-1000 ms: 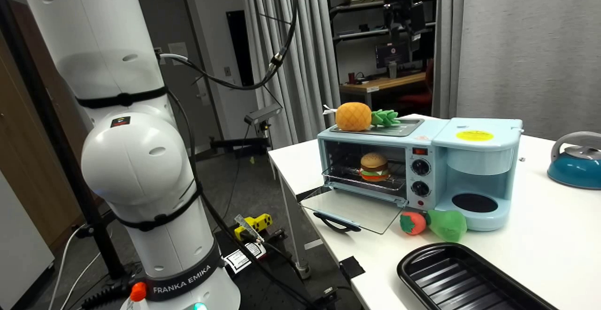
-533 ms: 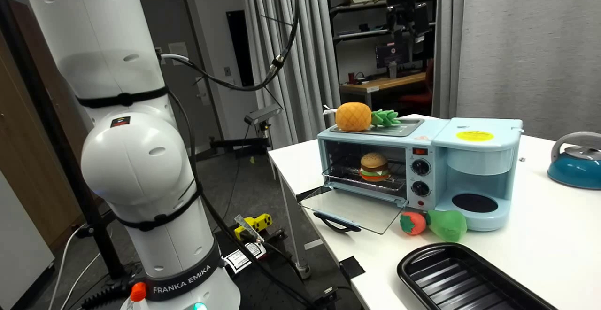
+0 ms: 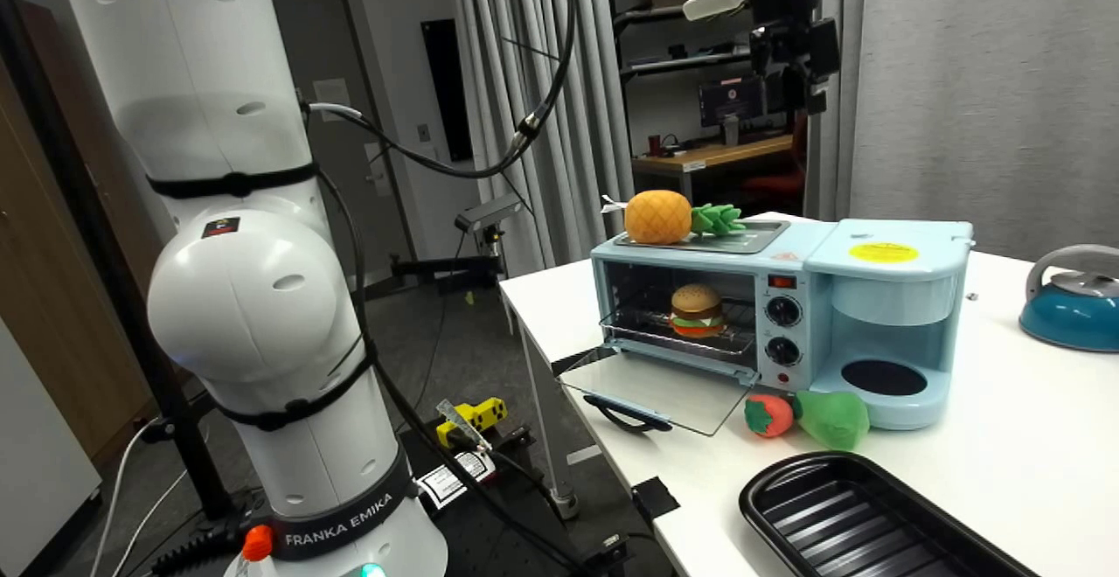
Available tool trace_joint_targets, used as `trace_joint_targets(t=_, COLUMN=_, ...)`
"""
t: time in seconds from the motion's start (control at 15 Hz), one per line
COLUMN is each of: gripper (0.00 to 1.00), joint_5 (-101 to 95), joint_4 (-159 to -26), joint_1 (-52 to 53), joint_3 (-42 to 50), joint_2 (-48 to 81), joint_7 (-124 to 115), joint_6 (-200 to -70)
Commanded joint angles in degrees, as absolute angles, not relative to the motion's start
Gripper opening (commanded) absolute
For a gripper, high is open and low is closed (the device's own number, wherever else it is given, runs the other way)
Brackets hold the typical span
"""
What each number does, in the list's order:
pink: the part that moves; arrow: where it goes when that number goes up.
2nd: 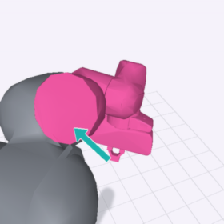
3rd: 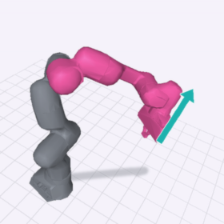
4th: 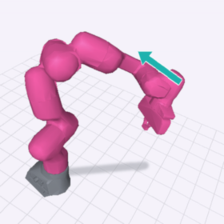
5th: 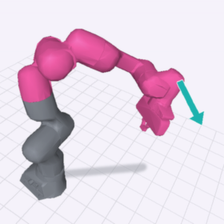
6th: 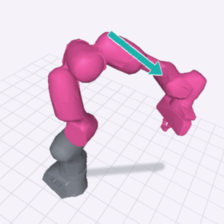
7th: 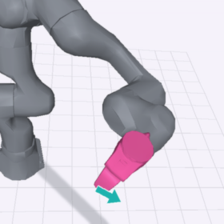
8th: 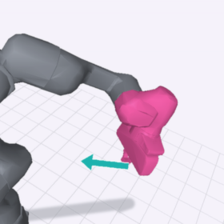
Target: Press the button atop the oven, flip the switch on the front of the oven, push in the oven rack, flip the switch again, and then close the oven door
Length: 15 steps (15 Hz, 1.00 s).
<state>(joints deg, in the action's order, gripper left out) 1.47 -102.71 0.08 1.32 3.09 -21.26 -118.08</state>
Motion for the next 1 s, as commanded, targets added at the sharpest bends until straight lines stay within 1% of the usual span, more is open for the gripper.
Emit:
trace_joint_targets(t=0.0, gripper=1.0, joint_5=0.7, joint_4=-102.9, joint_1=-0.9, joint_3=2.1, joint_2=4.2, joint_7=-18.8, joint_6=-116.9)
trace_joint_targets(t=0.73, gripper=1.0, joint_5=0.2, joint_4=-105.5, joint_1=-2.7, joint_3=4.3, joint_2=4.4, joint_7=-14.9, joint_6=-116.4)
trace_joint_targets(t=0.8, gripper=0.9, joint_5=0.1, joint_4=-105.8, joint_1=-2.7, joint_3=4.3, joint_2=4.4, joint_7=-14.6, joint_6=-116.5)
trace_joint_targets(t=0.87, gripper=0.74, joint_5=0.0, joint_4=-106.2, joint_1=-2.8, joint_3=4.4, joint_2=4.4, joint_7=-14.3, joint_6=-116.8)
trace_joint_targets(t=0.93, gripper=0.68, joint_5=0.3, joint_4=-106.6, joint_1=-2.8, joint_3=4.3, joint_2=4.3, joint_7=-13.9, joint_6=-117.2)
